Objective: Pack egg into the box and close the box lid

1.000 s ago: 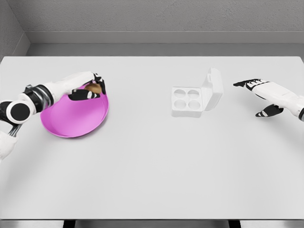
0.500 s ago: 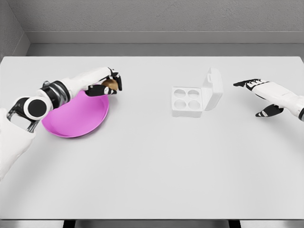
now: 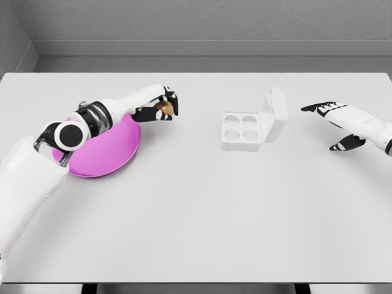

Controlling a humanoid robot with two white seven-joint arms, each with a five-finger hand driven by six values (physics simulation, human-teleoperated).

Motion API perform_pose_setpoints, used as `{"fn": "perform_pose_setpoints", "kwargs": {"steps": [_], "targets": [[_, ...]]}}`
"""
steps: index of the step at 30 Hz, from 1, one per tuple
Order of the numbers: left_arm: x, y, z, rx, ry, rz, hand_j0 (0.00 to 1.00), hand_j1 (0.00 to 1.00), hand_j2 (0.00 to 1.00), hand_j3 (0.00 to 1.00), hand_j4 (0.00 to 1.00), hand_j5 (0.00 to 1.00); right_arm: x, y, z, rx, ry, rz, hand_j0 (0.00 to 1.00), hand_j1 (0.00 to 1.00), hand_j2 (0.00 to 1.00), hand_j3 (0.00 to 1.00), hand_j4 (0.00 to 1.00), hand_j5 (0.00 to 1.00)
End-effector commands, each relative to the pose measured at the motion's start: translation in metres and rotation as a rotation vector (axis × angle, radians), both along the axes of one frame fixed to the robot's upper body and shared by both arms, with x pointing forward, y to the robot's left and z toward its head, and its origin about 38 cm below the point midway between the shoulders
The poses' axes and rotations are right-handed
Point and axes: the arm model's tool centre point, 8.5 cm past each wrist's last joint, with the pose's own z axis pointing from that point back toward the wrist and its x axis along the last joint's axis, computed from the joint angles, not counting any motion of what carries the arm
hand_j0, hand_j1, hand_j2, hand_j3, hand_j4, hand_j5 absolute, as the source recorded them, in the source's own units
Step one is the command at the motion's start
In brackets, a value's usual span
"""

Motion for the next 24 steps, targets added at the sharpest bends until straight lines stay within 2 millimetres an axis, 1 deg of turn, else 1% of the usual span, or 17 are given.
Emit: {"fn": "perform_pose_setpoints", "kwargs": {"steps": [1,9,12,13,15,17,21,24], "targets": [[-0.001,-0.009,-0.001,-0.015,0.004,-0.015,0.28,0.28,0.28,0.28,0.28,0.28,0.000,-0.001,0.001,0.004,-0.001,-0.004,1.00,1.00,1.00,1.00,1.00,1.00],[-0.001,-0.036,0.002,-0.040,-0.008,-0.049,0.28,0.28,0.28,0.28,0.28,0.28,0.000,-0.001,0.001,0.004,-0.001,-0.004,1.00,1.00,1.00,1.00,1.00,1.00],[-0.002,-0.040,0.004,-0.047,-0.009,-0.055,0.28,0.28,0.28,0.28,0.28,0.28,0.000,-0.001,0.001,0.004,-0.001,-0.002,1.00,1.00,1.00,1.00,1.00,1.00],[-0.002,-0.046,0.004,-0.060,-0.009,-0.063,0.28,0.28,0.28,0.28,0.28,0.28,0.000,-0.001,0.001,0.004,-0.001,-0.002,1.00,1.00,1.00,1.00,1.00,1.00],[-0.001,-0.048,0.006,-0.062,-0.012,-0.063,0.28,0.28,0.28,0.28,0.28,0.28,0.000,-0.001,0.001,0.004,-0.001,-0.002,1.00,1.00,1.00,1.00,1.00,1.00],[0.000,-0.056,0.008,-0.075,-0.010,-0.071,0.28,0.28,0.28,0.28,0.28,0.28,0.000,-0.001,0.001,0.004,-0.001,-0.002,1.00,1.00,1.00,1.00,1.00,1.00],[-0.001,-0.070,0.004,-0.073,-0.005,-0.090,0.28,0.28,0.28,0.28,0.28,0.28,0.000,-0.001,0.001,0.004,-0.001,-0.002,1.00,1.00,1.00,1.00,1.00,1.00],[-0.001,-0.075,0.002,-0.080,0.004,-0.095,0.28,0.28,0.28,0.28,0.28,0.28,0.000,-0.001,0.001,0.004,-0.001,-0.004,1.00,1.00,1.00,1.00,1.00,1.00]]}}
